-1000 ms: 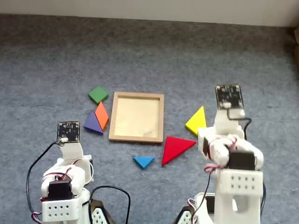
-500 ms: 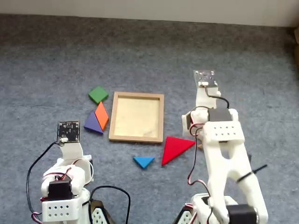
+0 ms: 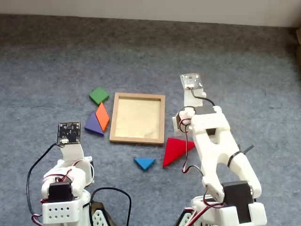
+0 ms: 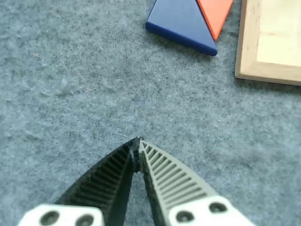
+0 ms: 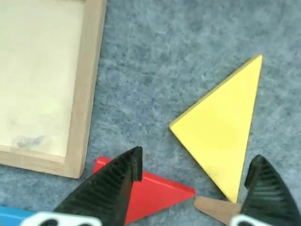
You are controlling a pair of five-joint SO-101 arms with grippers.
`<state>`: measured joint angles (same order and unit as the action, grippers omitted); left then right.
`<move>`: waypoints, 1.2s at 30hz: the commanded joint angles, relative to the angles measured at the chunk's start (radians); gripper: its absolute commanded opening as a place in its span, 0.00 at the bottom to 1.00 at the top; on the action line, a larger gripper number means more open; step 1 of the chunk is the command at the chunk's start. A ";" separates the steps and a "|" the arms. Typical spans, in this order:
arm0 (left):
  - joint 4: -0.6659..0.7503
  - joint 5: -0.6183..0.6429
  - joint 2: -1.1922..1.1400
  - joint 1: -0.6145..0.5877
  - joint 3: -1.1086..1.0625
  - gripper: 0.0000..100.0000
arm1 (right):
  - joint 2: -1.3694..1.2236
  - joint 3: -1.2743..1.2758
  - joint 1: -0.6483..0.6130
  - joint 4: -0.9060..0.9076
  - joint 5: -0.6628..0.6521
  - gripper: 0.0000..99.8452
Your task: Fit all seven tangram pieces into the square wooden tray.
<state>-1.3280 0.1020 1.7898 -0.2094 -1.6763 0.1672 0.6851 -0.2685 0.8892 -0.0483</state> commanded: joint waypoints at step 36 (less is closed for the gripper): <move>-0.005 -0.008 0.013 -0.008 -0.021 0.01 | -0.232 -0.196 0.085 -0.041 -0.002 0.20</move>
<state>-1.3280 0.1020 1.7898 -0.2094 -1.6763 -0.0829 0.5409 -0.2056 0.8263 -0.0483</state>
